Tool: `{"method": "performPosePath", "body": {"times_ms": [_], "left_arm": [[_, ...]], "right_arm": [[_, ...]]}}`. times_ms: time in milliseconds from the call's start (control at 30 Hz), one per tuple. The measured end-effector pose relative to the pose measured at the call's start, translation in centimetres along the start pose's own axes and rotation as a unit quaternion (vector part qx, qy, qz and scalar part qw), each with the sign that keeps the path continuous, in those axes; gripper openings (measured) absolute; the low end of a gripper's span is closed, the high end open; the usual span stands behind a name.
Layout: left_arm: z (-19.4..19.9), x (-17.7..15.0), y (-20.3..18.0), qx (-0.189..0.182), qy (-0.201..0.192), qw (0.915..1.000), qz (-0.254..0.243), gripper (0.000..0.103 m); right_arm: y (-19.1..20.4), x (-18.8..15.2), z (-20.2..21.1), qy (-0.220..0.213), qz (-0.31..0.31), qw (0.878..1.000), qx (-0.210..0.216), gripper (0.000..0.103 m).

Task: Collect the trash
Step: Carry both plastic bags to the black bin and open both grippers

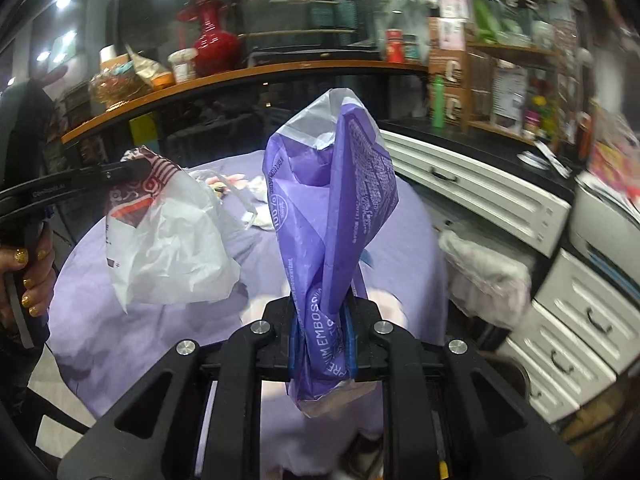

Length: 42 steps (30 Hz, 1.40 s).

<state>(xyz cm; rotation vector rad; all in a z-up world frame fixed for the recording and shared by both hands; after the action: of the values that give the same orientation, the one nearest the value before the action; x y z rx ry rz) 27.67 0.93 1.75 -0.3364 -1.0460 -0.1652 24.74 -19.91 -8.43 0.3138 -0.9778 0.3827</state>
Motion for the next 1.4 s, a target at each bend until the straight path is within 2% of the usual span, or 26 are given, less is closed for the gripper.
{"method": "performPosePath", "body": {"times_ms": [267, 433, 700, 1033, 1133, 1167, 1200, 1400], "left_arm": [[-1.2, -1.1, -7.1, -0.071, 0.006, 0.9973, -0.019, 0.002], [-2.4, -1.8, -11.1, -0.115, 0.019, 0.9928, -0.027, 0.002], [-4.9, -3.4, -16.3, -0.15, 0.051, 0.986, -0.051, 0.002], [-8.2, -6.6, -18.9, -0.161, 0.105, 0.9786, -0.074, 0.002], [-9.2, -7.4, -19.3, -0.159, 0.118, 0.9768, -0.08, 0.002], [-9.4, -7.5, -19.4, -0.16, 0.122, 0.9763, -0.08, 0.002], [-9.8, -7.7, -19.6, -0.159, 0.126, 0.9758, -0.08, 0.002], [-11.3, -8.7, -20.4, -0.158, 0.144, 0.973, -0.088, 0.002]], "right_arm": [[-5.1, -5.3, 4.7, 0.006, -0.059, 0.997, -0.046, 0.018], [-7.9, -8.4, 5.4, 0.022, -0.084, 0.992, -0.089, 0.018], [-12.3, -13.3, 2.7, 0.064, -0.147, 0.98, -0.116, 0.018], [-15.7, -18.5, -2.0, 0.108, -0.193, 0.965, -0.137, 0.019], [-16.2, -19.3, -2.4, 0.113, -0.2, 0.961, -0.151, 0.042], [-16.3, -19.5, -2.3, 0.112, -0.201, 0.961, -0.156, 0.058], [-16.4, -19.6, -2.1, 0.105, -0.201, 0.96, -0.162, 0.067], [-16.7, -19.2, 0.0, 0.088, -0.202, 0.959, -0.179, 0.069]]}}
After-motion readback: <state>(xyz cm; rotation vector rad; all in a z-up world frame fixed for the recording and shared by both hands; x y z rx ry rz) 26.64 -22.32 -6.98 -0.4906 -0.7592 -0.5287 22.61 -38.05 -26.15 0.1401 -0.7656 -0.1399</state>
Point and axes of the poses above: each gripper's, at about its wrist camera, not at the fingertips, and z roughly against the way its jaws point, y to its left, x to its top, the point moved 1 cm from there along -z, roughly the way its jaws point, and after that the axes turned 1 degree about y, right-handed, at the moved point
